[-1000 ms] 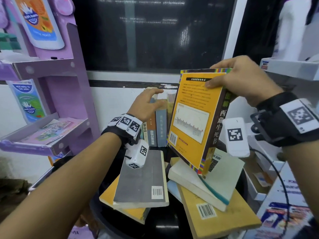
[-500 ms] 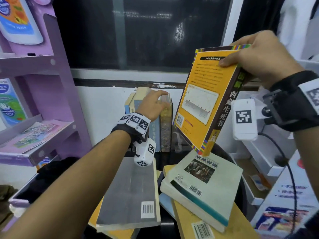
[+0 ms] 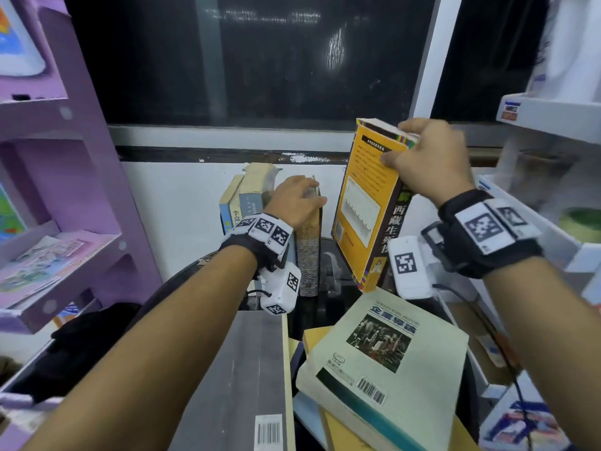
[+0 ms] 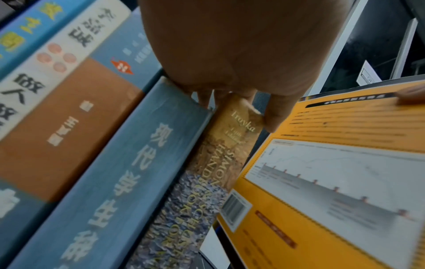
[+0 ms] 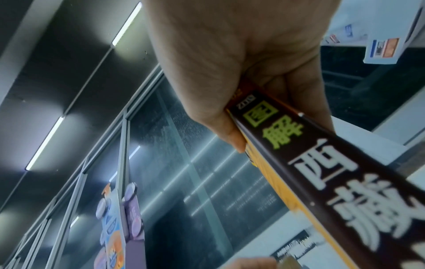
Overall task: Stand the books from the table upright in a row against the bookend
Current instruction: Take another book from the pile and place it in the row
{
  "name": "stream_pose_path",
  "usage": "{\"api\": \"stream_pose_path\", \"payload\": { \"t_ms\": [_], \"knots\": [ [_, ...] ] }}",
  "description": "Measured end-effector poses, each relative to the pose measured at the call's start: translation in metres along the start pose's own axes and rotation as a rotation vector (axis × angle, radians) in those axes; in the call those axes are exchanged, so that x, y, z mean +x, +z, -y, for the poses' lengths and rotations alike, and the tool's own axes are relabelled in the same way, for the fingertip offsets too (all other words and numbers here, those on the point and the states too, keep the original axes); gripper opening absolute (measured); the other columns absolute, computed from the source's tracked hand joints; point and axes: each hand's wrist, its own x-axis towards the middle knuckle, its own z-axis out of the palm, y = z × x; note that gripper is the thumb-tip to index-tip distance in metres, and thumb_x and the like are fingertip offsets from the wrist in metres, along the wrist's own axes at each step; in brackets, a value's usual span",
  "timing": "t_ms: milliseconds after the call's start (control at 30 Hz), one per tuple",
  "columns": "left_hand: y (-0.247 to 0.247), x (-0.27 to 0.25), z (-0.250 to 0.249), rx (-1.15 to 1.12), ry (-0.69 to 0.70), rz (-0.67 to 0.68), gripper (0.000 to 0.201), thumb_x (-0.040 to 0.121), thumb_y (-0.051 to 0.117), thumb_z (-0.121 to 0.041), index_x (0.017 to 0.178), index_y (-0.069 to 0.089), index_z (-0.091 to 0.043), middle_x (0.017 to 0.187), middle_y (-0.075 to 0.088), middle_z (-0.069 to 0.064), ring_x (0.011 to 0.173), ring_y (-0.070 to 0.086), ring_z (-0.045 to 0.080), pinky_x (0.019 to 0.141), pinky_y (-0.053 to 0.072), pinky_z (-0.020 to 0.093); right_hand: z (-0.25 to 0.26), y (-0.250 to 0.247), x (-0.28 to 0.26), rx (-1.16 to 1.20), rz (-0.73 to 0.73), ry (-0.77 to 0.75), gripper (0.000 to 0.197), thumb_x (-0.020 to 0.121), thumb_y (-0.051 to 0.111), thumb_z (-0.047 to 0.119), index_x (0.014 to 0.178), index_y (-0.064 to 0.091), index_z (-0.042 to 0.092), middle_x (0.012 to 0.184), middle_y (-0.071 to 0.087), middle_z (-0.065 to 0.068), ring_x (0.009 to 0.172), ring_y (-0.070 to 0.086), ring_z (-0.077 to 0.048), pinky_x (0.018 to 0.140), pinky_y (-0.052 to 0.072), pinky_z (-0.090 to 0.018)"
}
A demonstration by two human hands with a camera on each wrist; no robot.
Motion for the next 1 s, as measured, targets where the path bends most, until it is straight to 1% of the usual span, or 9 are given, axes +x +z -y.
{"api": "stream_pose_path", "payload": {
  "t_ms": [100, 200, 300, 367, 433, 533, 667, 800, 1000],
  "knots": [
    [0.001, -0.001, 0.002, -0.002, -0.001, 0.041, 0.05, 0.096, 0.051, -0.034, 0.141, 0.044, -0.014, 0.151, 0.036, 0.007, 0.138, 0.032, 0.021, 0.112, 0.023, 0.031, -0.002, 0.024, 0.001, -0.003, -0.016, -0.015, 0.035, 0.088, 0.067, 0.024, 0.122, 0.06, 0.02, 0.104, 0.066, -0.004, 0.092, 0.066, -0.022, 0.082, 0.057, -0.041],
    [0.001, -0.001, 0.004, 0.028, 0.008, 0.075, 0.054, 0.097, 0.049, -0.038, 0.145, 0.038, -0.017, 0.155, 0.029, 0.005, 0.142, 0.026, 0.02, 0.116, 0.02, 0.035, -0.005, 0.048, 0.004, -0.023, -0.024, -0.01, 0.044, 0.088, 0.066, 0.026, 0.13, 0.055, 0.019, 0.11, 0.067, -0.006, 0.095, 0.066, -0.025, 0.083, 0.057, -0.043],
    [0.003, 0.0, 0.009, 0.047, 0.019, 0.071, 0.061, 0.092, 0.056, -0.04, 0.146, 0.037, -0.018, 0.154, 0.031, 0.005, 0.14, 0.029, 0.021, 0.116, 0.024, 0.034, -0.007, 0.067, 0.007, -0.027, -0.039, -0.008, 0.037, 0.089, 0.063, 0.025, 0.125, 0.057, 0.015, 0.105, 0.063, -0.007, 0.098, 0.061, -0.029, 0.085, 0.055, -0.044],
    [0.005, 0.001, 0.011, 0.067, 0.028, 0.063, 0.067, 0.088, 0.063, -0.04, 0.145, 0.036, -0.02, 0.152, 0.033, 0.005, 0.138, 0.034, 0.022, 0.114, 0.028, 0.035, -0.009, 0.079, 0.007, -0.039, -0.045, 0.002, 0.036, 0.089, 0.061, 0.028, 0.124, 0.056, 0.018, 0.108, 0.063, -0.011, 0.101, 0.059, -0.033, 0.085, 0.054, -0.047],
    [0.006, 0.002, 0.012, 0.089, 0.029, 0.061, 0.071, 0.084, 0.066, -0.039, 0.146, 0.036, -0.021, 0.152, 0.034, 0.004, 0.137, 0.035, 0.021, 0.113, 0.03, 0.035, -0.01, 0.089, 0.008, -0.053, -0.042, 0.001, 0.042, 0.089, 0.061, 0.031, 0.129, 0.053, 0.021, 0.114, 0.064, -0.013, 0.104, 0.059, -0.035, 0.086, 0.053, -0.048],
    [0.007, 0.003, 0.013, 0.125, 0.039, 0.054, 0.076, 0.081, 0.07, -0.042, 0.146, 0.035, -0.021, 0.151, 0.035, 0.004, 0.136, 0.036, 0.021, 0.112, 0.031, 0.035, -0.011, 0.102, 0.008, -0.053, -0.02, -0.014, 0.046, 0.088, 0.062, 0.031, 0.132, 0.053, 0.021, 0.117, 0.065, -0.013, 0.106, 0.059, -0.036, 0.089, 0.051, -0.045],
    [0.009, 0.005, 0.016, 0.143, 0.071, 0.04, 0.083, 0.076, 0.074, -0.044, 0.146, 0.035, -0.021, 0.148, 0.038, 0.005, 0.135, 0.038, 0.021, 0.11, 0.032, 0.035, -0.014, 0.114, 0.008, -0.052, -0.001, -0.025, 0.039, 0.088, 0.061, 0.032, 0.125, 0.057, 0.021, 0.113, 0.067, -0.014, 0.103, 0.058, -0.037, 0.088, 0.05, -0.043],
    [0.01, 0.008, 0.019, 0.154, 0.077, 0.046, 0.089, 0.073, 0.076, -0.044, 0.147, 0.034, -0.018, 0.149, 0.038, 0.005, 0.136, 0.036, 0.021, 0.111, 0.031, 0.037, -0.017, 0.122, 0.007, -0.048, 0.03, -0.008, 0.045, 0.088, 0.06, 0.032, 0.131, 0.054, 0.021, 0.118, 0.064, -0.015, 0.112, 0.053, -0.037, 0.092, 0.044, -0.04],
    [0.012, 0.011, 0.022, 0.16, 0.077, 0.06, 0.093, 0.071, 0.077, -0.046, 0.147, 0.033, -0.017, 0.149, 0.037, 0.003, 0.135, 0.037, 0.022, 0.112, 0.031, 0.037, -0.021, 0.128, 0.006, -0.059, 0.066, -0.017, 0.045, 0.089, 0.058, 0.034, 0.133, 0.054, 0.022, 0.12, 0.064, -0.015, 0.115, 0.051, -0.037, 0.094, 0.042, -0.038]
  ]
}}
